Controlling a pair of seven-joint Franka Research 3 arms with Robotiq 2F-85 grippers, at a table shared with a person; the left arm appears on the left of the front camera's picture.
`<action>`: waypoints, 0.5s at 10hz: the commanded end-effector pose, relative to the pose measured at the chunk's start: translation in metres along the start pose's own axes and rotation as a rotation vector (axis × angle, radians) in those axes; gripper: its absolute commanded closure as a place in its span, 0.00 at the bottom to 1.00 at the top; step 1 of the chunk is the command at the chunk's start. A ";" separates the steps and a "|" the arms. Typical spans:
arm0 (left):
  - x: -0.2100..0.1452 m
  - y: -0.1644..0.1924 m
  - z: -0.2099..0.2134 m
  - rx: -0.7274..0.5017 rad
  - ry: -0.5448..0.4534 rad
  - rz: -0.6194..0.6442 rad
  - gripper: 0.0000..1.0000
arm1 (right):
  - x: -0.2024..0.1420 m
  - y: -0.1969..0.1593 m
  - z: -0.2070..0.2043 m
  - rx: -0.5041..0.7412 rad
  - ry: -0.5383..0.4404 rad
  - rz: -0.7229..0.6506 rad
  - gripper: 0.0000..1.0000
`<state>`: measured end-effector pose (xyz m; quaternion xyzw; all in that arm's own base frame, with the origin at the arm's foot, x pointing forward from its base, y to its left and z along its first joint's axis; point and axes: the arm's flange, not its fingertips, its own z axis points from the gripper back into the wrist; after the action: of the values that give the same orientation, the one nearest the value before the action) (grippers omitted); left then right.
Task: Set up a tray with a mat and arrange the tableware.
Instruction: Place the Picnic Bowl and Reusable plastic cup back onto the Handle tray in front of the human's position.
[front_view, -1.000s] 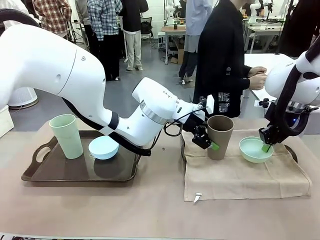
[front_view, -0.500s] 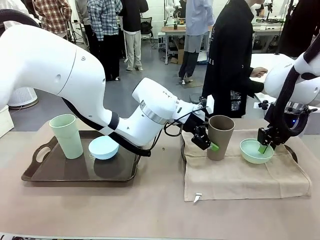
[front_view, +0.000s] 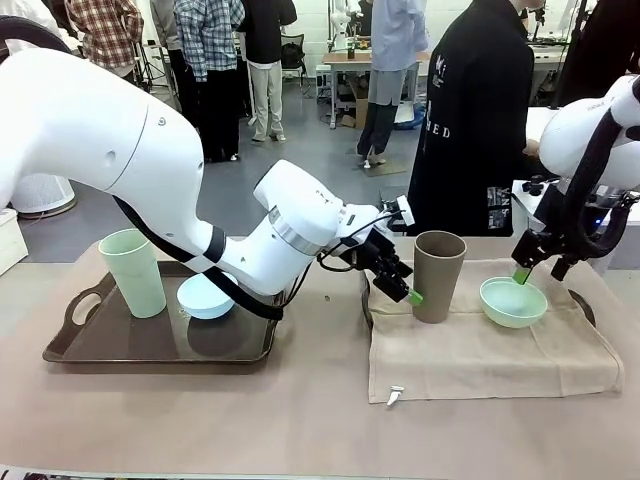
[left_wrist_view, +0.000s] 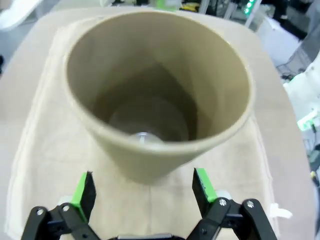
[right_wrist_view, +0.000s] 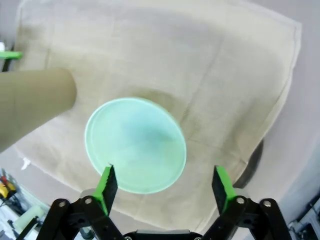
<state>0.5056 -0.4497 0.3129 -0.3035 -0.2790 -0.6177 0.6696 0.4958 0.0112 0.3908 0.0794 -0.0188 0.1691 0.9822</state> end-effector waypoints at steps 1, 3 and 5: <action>0.002 -0.010 0.020 -0.029 0.054 0.094 0.00 | -0.023 0.008 0.007 -0.033 0.009 -0.018 0.00; 0.010 -0.033 0.066 -0.045 0.122 0.203 0.00 | -0.055 0.013 0.042 -0.101 0.023 -0.071 0.00; 0.037 -0.066 0.122 -0.033 0.340 0.293 0.00 | -0.083 0.027 0.080 -0.144 -0.021 -0.059 0.00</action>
<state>0.4590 -0.3947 0.3834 -0.2706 -0.1591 -0.5514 0.7729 0.4281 -0.0063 0.4542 0.0255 -0.0293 0.1428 0.9890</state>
